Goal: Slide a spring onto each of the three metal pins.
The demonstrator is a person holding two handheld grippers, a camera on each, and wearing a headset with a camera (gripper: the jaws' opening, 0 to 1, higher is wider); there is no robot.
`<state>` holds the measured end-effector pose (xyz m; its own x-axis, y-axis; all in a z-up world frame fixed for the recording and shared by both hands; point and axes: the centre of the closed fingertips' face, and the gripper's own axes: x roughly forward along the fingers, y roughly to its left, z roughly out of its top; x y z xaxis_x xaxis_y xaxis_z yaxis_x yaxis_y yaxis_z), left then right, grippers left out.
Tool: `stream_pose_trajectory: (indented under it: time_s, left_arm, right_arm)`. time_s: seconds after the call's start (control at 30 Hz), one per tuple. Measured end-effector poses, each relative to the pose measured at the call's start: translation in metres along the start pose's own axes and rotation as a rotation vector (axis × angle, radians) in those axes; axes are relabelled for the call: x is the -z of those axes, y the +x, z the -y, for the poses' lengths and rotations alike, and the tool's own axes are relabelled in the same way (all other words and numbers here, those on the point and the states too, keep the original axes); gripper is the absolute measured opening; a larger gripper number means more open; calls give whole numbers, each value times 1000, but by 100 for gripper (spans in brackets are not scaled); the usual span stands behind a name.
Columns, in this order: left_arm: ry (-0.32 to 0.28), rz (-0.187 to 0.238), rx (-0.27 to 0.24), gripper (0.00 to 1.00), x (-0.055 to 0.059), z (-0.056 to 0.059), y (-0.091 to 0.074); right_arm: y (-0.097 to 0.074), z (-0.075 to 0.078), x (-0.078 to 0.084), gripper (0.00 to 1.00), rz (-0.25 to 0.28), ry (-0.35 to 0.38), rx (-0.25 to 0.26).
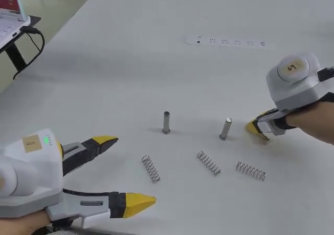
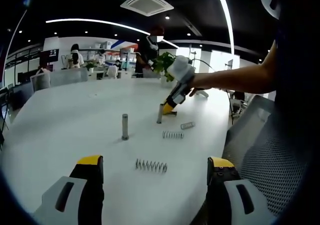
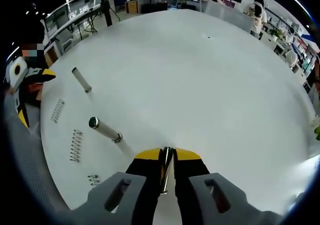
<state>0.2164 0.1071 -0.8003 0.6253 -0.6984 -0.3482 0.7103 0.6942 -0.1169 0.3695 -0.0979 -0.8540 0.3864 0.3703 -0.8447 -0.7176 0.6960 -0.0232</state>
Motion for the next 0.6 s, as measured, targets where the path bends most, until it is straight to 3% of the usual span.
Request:
stream_pose_trajectory:
  time_s: [0.37,0.6]
  left_arm:
    - [-8,13,-1,82,-2,1,0]
    - [-7,16,4,81,-2,1,0]
  right_arm:
    - [-1,-1,0,5,-1,23,4]
    - [-12,0,-5,5,23,31,10]
